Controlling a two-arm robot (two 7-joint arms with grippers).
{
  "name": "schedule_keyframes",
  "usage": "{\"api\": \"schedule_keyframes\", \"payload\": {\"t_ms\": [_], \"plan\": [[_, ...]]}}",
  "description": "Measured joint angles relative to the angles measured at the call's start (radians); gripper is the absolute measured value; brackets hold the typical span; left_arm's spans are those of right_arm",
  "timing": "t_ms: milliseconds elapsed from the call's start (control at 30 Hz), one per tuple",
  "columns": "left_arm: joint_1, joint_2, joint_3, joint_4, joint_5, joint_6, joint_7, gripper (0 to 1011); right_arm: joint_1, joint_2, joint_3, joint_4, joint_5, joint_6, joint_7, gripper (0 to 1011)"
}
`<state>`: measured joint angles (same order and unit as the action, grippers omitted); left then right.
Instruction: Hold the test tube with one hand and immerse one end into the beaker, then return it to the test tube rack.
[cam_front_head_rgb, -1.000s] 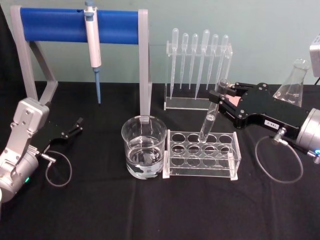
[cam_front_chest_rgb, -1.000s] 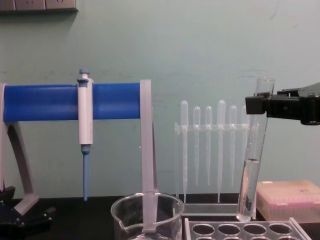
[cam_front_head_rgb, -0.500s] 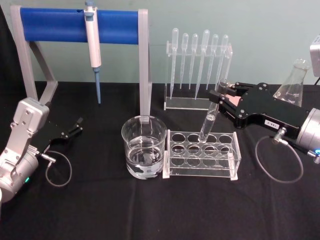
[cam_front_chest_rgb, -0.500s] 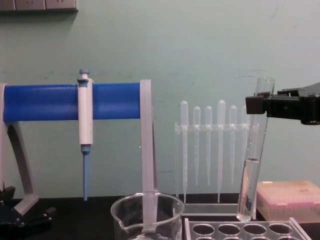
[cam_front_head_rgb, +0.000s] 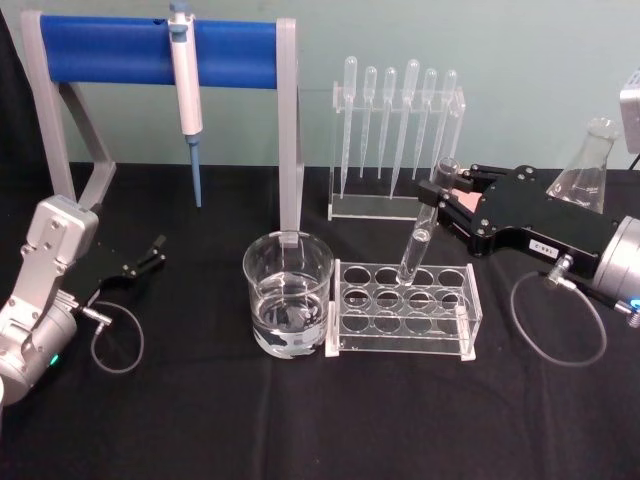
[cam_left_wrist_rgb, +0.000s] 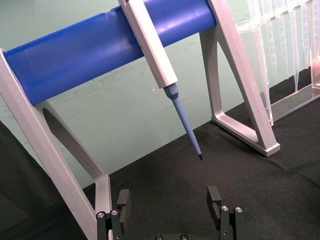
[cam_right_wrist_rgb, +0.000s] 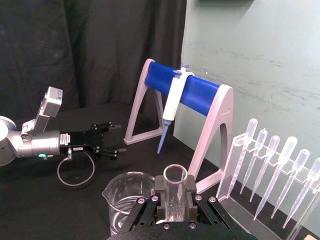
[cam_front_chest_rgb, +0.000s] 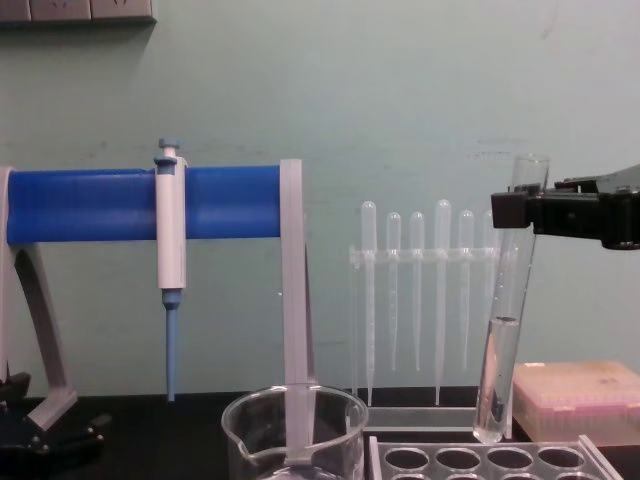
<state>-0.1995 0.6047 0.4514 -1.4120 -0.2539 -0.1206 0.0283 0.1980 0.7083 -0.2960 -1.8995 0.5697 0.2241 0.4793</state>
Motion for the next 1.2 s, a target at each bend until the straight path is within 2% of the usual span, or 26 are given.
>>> {"api": "schedule_keyframes", "payload": {"t_ms": [1200], "plan": [[0.0, 0.0, 0.0, 0.0, 0.0, 0.0, 0.0, 1000, 0.0, 0.0, 0.0, 0.0, 0.0, 0.0, 0.0, 224]]}}
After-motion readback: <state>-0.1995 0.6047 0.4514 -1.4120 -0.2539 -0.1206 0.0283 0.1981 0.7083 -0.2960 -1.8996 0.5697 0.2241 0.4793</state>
